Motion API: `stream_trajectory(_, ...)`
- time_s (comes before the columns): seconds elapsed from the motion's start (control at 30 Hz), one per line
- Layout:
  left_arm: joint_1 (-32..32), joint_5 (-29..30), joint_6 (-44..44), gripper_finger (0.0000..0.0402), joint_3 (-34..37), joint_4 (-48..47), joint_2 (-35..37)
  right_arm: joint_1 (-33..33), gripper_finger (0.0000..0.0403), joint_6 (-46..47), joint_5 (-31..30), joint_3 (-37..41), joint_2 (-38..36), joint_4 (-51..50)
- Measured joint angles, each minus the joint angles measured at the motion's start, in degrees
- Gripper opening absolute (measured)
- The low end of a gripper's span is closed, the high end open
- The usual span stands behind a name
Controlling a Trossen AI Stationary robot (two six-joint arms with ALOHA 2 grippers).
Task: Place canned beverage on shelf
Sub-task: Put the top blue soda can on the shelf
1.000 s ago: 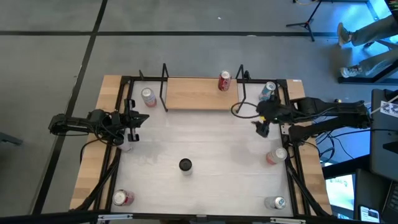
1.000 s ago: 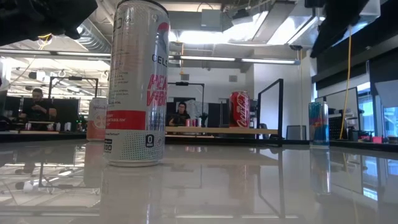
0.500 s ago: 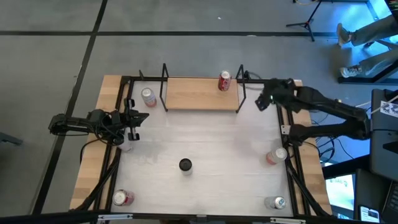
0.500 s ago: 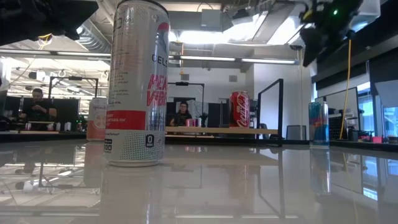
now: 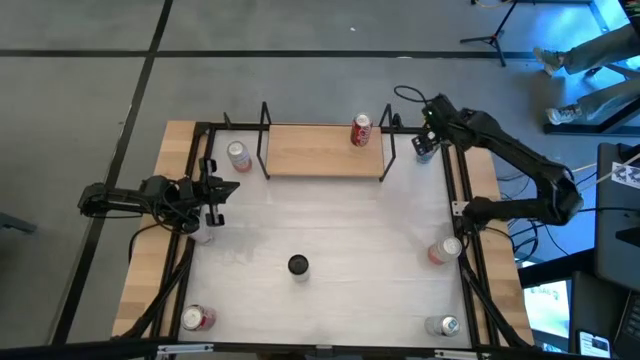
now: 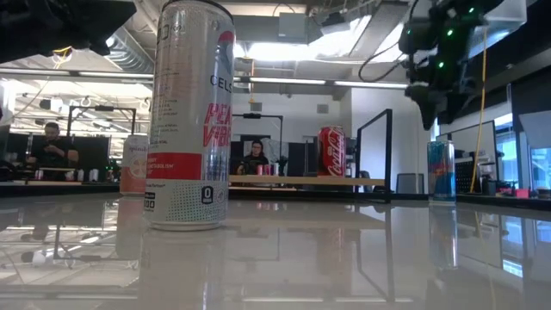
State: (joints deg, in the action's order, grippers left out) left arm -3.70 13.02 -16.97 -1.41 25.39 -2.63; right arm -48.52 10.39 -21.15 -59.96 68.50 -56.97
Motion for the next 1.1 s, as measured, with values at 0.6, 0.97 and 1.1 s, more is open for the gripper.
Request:
stream_trajectory(0.6,0.0,-0.1,0.0,0.0001,0.0,-0.1,0.0,-3.0,0.033,1.1,-1.3,-0.4,8.8,1.8)
stream_trajectory(0.97,0.0,-0.1,-0.1,0.0001,0.0,-0.1,0.0,-3.0,0.033,-0.2,-0.2,-0.4,11.2,0.6)
stream_trajectory(1.1,0.0,-0.2,-0.1,0.0001,0.0,-0.1,0.0,-3.0,0.0322,-0.2,0.2,-0.4,11.2,0.5)
